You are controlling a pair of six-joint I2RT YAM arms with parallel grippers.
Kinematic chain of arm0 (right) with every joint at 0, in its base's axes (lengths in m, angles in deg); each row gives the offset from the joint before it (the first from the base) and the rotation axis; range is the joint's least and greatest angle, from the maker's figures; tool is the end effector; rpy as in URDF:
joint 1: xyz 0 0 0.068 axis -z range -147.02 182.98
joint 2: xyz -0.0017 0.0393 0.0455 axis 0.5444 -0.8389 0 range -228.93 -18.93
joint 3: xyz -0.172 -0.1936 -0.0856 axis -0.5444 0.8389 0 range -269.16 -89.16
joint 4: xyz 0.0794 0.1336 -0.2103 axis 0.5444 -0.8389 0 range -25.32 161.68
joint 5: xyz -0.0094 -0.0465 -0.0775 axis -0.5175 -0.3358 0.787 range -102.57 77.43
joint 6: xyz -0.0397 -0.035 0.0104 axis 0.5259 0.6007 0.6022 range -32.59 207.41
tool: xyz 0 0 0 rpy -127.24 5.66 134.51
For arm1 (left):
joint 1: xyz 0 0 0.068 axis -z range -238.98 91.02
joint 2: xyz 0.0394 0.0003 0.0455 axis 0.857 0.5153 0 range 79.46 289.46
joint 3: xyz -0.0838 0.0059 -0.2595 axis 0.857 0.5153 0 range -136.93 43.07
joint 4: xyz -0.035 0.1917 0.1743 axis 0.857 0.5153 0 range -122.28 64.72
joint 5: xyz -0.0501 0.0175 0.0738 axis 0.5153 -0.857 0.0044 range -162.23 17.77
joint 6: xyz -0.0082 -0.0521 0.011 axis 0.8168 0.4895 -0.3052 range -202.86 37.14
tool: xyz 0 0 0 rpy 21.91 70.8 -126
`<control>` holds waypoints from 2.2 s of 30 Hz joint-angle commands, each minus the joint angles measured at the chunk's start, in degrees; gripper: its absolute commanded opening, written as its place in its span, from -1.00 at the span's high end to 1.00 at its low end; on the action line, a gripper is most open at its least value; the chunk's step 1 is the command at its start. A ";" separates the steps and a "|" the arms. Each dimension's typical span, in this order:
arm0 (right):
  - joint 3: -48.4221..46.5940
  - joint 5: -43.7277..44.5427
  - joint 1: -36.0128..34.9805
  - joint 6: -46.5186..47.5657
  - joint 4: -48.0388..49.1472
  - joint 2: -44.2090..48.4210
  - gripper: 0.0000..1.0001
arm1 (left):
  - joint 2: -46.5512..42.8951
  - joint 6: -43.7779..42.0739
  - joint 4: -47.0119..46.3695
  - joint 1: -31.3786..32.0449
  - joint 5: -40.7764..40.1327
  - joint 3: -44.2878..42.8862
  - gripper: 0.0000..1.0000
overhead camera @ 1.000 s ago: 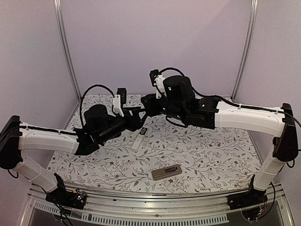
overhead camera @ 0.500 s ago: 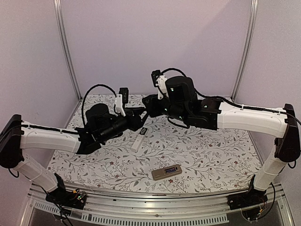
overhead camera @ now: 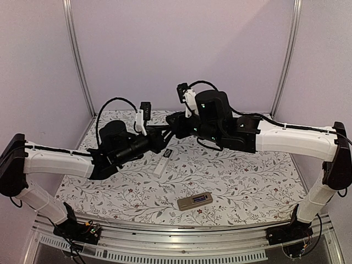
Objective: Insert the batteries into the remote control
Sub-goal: Pass from the right arm to the left, then pass from the left arm to the right
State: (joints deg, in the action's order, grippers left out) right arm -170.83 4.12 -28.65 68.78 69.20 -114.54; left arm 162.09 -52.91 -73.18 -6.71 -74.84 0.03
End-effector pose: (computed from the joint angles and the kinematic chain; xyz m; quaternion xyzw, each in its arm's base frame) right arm 0.1998 0.3487 0.3448 -0.2095 0.7691 0.2931 0.5280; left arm 0.1987 -0.2542 0.2679 0.1193 0.6887 -0.4581 0.5491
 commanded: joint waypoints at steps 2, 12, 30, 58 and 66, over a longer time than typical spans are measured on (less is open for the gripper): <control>1.07 -1.48 -0.51 0.37 0.76 1.92 0.72 | 0.56 -1.16 -0.93 -1.06 2.08 -0.77 0.48; 1.59 -2.74 -0.51 0.76 1.40 2.26 0.69 | 0.73 -0.58 -1.11 -1.74 5.10 -0.77 1.00; 6.94 -52.16 12.20 29.61 -18.22 21.54 -0.56 | -9.72 -26.02 25.02 -1.57 19.02 -1.56 1.00; -2.03 -54.54 7.05 39.54 -25.23 4.61 0.21 | -12.45 -37.38 39.77 -0.39 34.40 -5.78 1.00; -2.41 -56.30 6.95 37.86 -23.96 2.97 0.53 | -12.33 -37.69 39.76 -0.23 34.62 -5.73 1.00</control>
State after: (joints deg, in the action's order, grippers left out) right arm -171.73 -51.35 -21.39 107.82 44.06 -109.78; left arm 149.43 -89.91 -33.64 -7.46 -41.10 -4.98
